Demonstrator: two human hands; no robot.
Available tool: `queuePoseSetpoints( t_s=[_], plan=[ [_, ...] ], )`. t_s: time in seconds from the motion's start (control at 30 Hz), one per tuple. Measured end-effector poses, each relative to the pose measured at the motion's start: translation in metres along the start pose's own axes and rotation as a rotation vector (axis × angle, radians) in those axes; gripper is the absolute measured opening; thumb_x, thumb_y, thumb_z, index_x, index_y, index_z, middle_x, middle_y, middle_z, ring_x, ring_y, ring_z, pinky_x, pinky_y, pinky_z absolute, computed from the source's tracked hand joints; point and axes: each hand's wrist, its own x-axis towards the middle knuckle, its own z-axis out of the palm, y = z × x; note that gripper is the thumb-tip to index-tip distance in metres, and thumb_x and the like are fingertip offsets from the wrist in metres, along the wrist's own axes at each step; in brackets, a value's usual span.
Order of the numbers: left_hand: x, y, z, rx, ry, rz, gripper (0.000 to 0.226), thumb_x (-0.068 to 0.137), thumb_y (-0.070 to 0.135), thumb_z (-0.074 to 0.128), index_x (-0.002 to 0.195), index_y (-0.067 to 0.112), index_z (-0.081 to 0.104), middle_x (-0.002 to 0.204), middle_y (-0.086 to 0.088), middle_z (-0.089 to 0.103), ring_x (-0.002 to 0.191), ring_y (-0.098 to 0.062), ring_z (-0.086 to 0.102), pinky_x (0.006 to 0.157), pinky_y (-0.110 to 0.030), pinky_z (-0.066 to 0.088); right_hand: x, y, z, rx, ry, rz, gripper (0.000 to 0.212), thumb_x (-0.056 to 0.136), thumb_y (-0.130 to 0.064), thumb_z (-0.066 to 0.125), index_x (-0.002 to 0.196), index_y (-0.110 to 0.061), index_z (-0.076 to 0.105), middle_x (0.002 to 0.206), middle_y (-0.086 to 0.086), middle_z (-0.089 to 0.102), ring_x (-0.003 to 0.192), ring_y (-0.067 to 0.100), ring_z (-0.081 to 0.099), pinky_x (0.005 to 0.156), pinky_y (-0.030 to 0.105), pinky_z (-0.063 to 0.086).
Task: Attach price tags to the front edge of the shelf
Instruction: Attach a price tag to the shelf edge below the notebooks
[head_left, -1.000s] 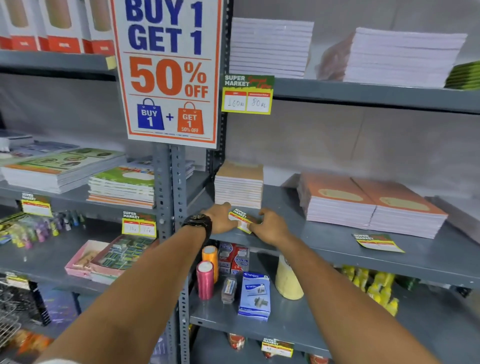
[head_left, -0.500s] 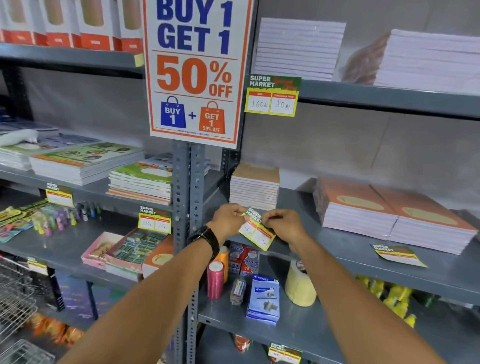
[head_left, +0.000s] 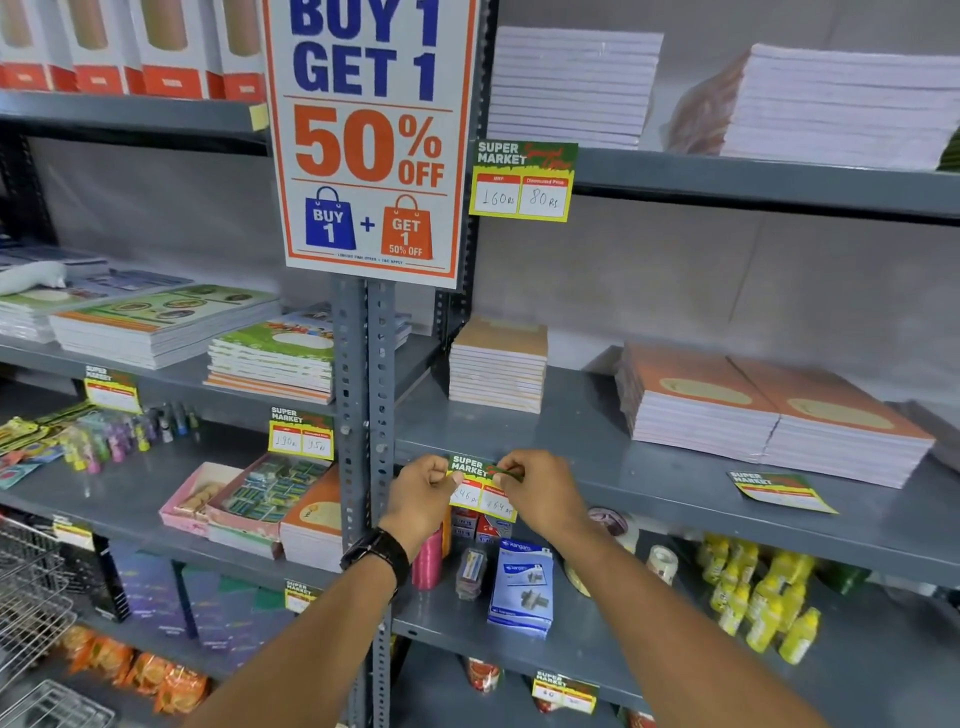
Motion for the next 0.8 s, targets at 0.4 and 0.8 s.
queuePoseSetpoints(
  t_s=[0.4,0.8],
  plan=[
    [0.0,0.004,0.007,0.134,0.065,0.049,0.012,0.088,0.023,0.071,0.091,0.015,0.062,0.078,0.006,0.061,0.082,-0.016,0.059,0.076,-0.026,0.042,-0.002,-0.006,0.006,-0.233,0.086,-0.042,0.018,0.092,-0.034,0.061,0.093,-0.017,0.064,0.09,0.004,0.072,0.079,0.021,0.063,0.067,0.032,0.051],
    [-0.003,0.009,0.001,0.347,0.166,0.07,0.026,0.082,0.045,0.07,0.082,0.026,0.052,0.073,0.01,0.062,0.071,-0.013,0.061,0.062,-0.03,0.045,0.011,-0.013,-0.009,-0.373,0.07,-0.092,0.025,0.082,-0.036,0.066,0.095,-0.016,0.057,0.099,0.005,0.062,0.09,0.028,0.063,0.071,0.037,0.051]
  ],
)
